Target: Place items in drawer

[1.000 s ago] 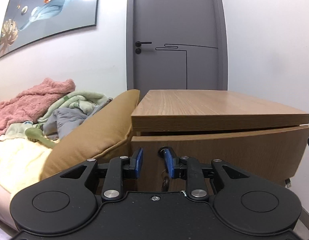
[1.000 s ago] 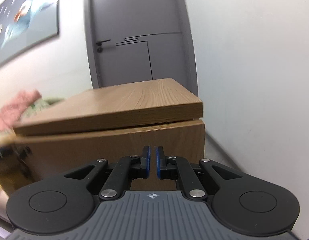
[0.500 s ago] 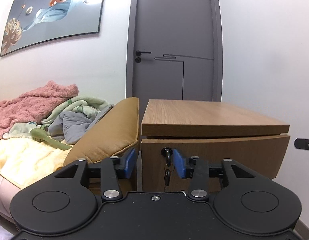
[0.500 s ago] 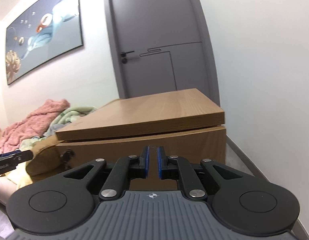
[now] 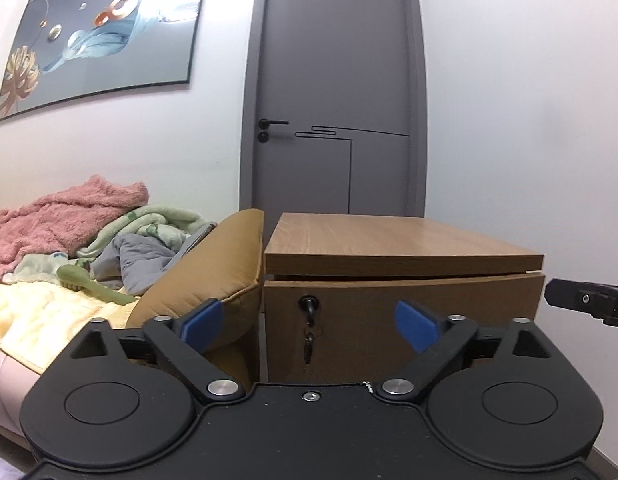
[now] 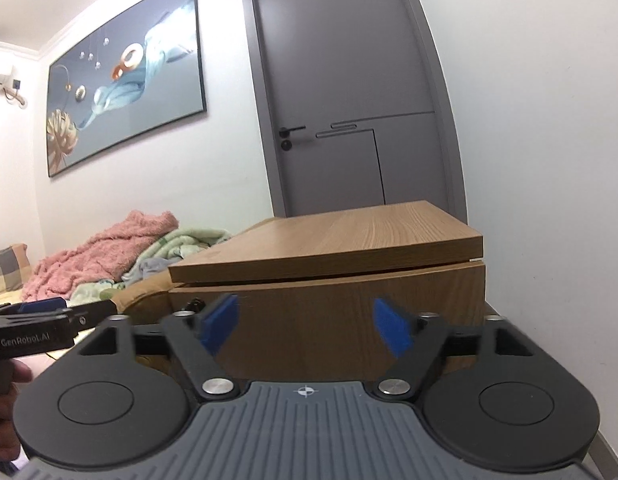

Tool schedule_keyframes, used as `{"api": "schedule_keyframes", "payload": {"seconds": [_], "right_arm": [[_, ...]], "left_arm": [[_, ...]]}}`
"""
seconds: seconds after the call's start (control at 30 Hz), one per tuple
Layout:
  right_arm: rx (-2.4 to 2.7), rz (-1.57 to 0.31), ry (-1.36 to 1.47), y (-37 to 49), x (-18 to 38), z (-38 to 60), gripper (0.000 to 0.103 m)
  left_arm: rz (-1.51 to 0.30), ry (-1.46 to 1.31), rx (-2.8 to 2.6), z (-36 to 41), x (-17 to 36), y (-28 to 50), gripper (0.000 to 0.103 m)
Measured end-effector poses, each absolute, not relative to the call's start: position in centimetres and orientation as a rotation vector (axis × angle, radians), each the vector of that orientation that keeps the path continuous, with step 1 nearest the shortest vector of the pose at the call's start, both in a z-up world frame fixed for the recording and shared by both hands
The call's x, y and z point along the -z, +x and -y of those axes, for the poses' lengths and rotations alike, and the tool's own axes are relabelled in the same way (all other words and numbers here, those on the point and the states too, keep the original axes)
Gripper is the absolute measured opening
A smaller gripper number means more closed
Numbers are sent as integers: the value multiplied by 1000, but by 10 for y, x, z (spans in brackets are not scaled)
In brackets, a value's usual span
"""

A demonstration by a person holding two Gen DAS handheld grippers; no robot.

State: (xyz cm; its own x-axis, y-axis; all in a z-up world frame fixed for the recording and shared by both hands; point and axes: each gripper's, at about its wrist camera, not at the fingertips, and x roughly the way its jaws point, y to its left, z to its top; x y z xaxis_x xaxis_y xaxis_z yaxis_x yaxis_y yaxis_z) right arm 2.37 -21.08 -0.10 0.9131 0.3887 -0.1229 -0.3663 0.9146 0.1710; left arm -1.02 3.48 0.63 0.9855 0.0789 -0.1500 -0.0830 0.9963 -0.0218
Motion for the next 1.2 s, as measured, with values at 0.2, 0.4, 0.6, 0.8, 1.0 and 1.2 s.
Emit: {"api": "schedule_keyframes", "payload": {"seconds": [0.2, 0.4, 0.6, 0.8, 1.0, 1.2], "right_arm": [[-380, -159, 151, 14, 8, 217, 83], [-381, -134, 134, 5, 11, 213, 91], [-380, -140, 129, 7, 13, 213, 93], [-380, -140, 131, 4, 14, 212, 103], [-371, -145, 128, 3, 15, 211, 103], [-365, -146, 120, 1, 16, 211, 103]], "left_arm": [[-136, -36, -74, -34, -3, -24, 101], [-134, -47, -39, -32, -1, -33, 101], [-115, -46, -43, -29, 1, -33, 101], [-106, -32, -45, -26, 2, -33, 101], [-114, -7, -58, -24, 4, -31, 101], [-110, -6, -61, -24, 5, -33, 101]]}}
